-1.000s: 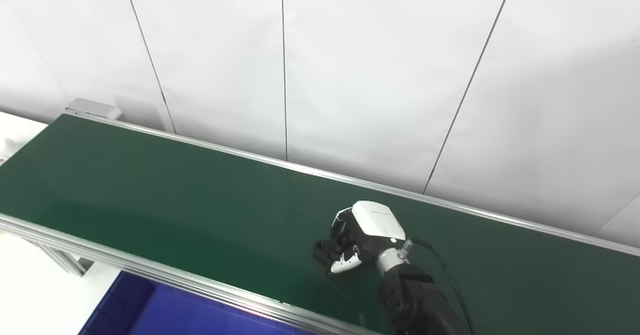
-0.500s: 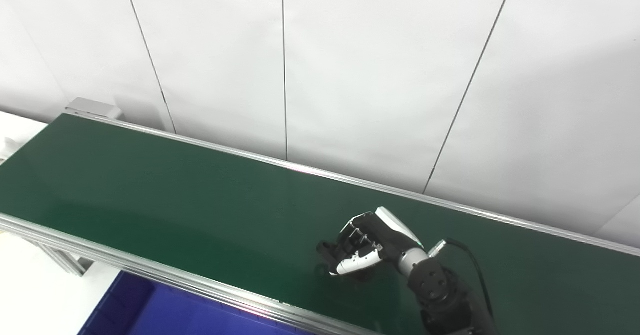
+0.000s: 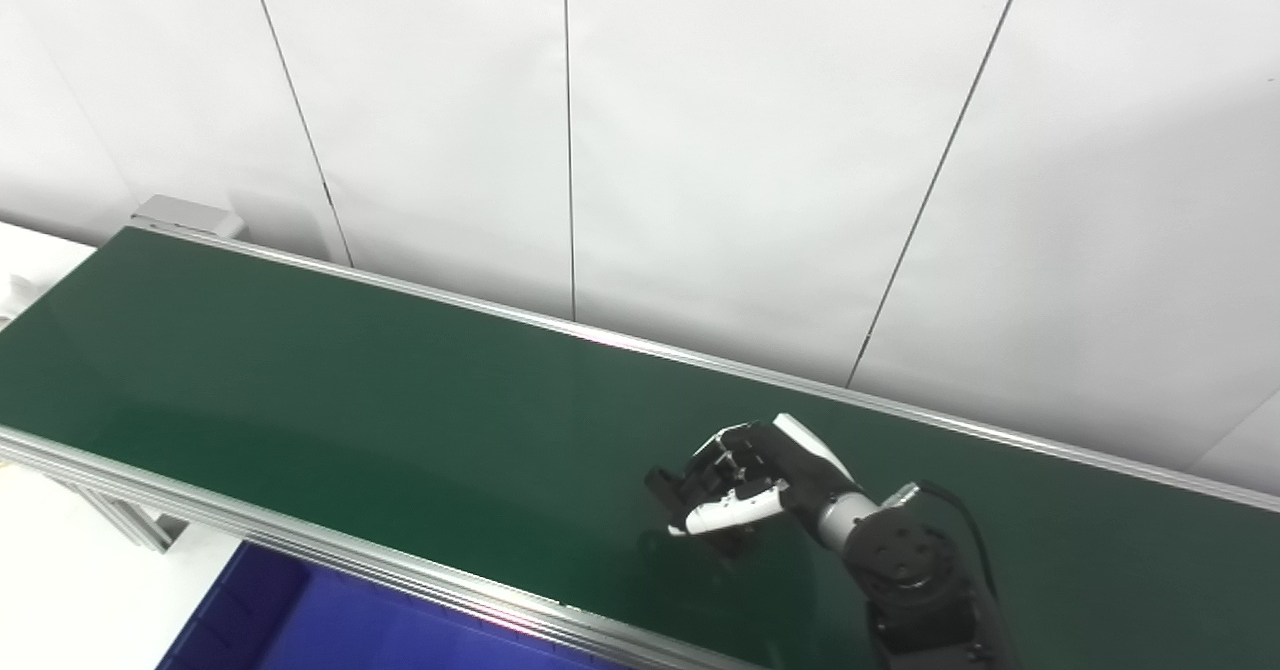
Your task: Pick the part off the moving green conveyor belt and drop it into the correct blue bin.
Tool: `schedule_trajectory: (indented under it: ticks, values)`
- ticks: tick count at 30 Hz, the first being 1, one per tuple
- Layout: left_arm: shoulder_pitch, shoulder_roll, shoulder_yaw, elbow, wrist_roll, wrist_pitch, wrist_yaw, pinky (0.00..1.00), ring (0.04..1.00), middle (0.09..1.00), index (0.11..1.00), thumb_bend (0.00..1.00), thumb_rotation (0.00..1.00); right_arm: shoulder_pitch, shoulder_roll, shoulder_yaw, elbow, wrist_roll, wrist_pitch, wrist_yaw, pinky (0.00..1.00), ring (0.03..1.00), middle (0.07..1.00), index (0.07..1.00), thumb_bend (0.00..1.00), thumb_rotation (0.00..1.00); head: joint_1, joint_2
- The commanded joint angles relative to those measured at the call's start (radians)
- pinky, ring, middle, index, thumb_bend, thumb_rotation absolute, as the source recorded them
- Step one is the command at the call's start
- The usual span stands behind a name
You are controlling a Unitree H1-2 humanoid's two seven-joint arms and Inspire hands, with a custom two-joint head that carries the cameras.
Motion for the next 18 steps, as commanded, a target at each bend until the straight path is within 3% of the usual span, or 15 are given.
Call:
schedule_trajectory:
  ticks: [1,10,16,18]
  values:
    - [0.001,-0.017,-0.040,-0.042,0.000,-0.048,-0.052,0.75,0.861,0.876,0.868,1.00,0.80,-0.008,0.040,-0.059,-0.022,0.058,-0.006,0.025,0.18,0.242,0.470,0.481,0.53,0.00,-0.019,0.003]
    - [0.008,0.008,-0.028,-0.056,-0.005,-0.076,-0.050,0.78,0.869,0.882,0.873,1.00,0.82,0.033,0.148,-0.359,-0.039,0.131,-0.006,0.173,0.17,0.220,0.447,0.496,0.53,0.00,-0.133,0.031]
    - [0.016,0.025,-0.013,-0.064,-0.028,-0.089,-0.062,0.82,0.884,0.887,0.886,1.00,0.85,0.027,0.260,-0.596,-0.057,0.062,-0.006,0.314,0.19,0.242,0.409,0.523,0.52,0.00,-0.225,0.042]
    - [0.020,0.032,-0.008,-0.068,-0.034,-0.095,-0.065,0.84,0.894,0.891,0.893,1.00,0.87,0.028,0.279,-0.641,-0.065,0.060,-0.006,0.348,0.18,0.240,0.412,0.528,0.52,0.00,-0.260,0.047]
